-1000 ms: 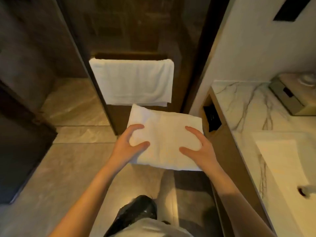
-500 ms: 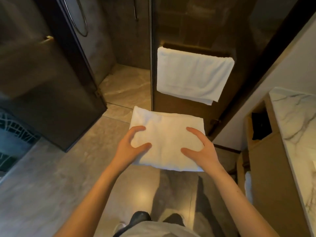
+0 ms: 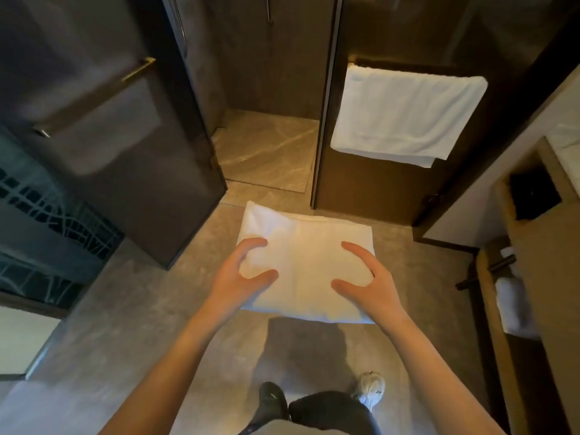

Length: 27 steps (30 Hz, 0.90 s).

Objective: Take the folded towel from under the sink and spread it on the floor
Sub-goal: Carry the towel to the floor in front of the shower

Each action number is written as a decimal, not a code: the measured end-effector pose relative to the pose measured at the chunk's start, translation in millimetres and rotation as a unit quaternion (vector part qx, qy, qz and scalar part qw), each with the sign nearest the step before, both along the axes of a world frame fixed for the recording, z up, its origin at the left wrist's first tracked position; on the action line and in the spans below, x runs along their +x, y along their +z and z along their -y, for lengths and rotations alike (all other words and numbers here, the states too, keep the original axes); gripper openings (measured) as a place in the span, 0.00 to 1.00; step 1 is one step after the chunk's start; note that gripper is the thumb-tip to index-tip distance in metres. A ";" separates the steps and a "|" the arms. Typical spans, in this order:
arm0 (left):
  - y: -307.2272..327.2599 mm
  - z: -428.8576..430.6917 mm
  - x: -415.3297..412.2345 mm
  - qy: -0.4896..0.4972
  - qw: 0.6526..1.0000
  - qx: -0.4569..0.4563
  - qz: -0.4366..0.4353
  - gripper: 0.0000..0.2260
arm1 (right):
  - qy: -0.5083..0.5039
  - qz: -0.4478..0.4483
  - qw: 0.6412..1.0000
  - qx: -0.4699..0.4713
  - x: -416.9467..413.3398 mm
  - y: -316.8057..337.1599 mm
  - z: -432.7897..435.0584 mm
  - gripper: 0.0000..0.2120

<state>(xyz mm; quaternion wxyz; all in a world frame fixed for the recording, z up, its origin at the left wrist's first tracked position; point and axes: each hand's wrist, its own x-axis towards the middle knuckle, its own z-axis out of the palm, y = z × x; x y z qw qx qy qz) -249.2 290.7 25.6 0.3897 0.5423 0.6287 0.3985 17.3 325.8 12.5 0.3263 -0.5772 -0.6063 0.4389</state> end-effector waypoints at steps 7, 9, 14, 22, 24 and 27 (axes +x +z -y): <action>-10.8 65.6 -45.6 0.014 1.000 -0.006 0.014 0.21 | 0.024 -0.019 0.999 -0.022 -42.9 -0.5 59.1 0.31; -15.6 85.9 -49.9 0.024 1.000 -0.011 0.016 0.21 | 0.033 -0.022 0.999 -0.021 -49.1 -0.4 77.4 0.31; -24.9 131.2 -51.7 0.041 0.999 -0.019 0.012 0.21 | 0.053 -0.056 0.996 -0.034 -51.7 -6.0 115.3 0.30; -25.7 156.2 -77.6 0.053 0.997 -0.041 0.027 0.23 | 0.048 -0.067 0.996 -0.045 -75.8 -10.8 139.8 0.31; -27.5 148.6 -90.9 0.046 0.998 -0.040 0.022 0.22 | 0.044 -0.060 0.996 -0.045 -89.7 -12.6 132.8 0.31; -32.6 123.8 -120.4 0.032 0.999 -0.027 0.029 0.22 | 0.032 -0.061 0.997 -0.037 -118.5 -19.1 112.2 0.31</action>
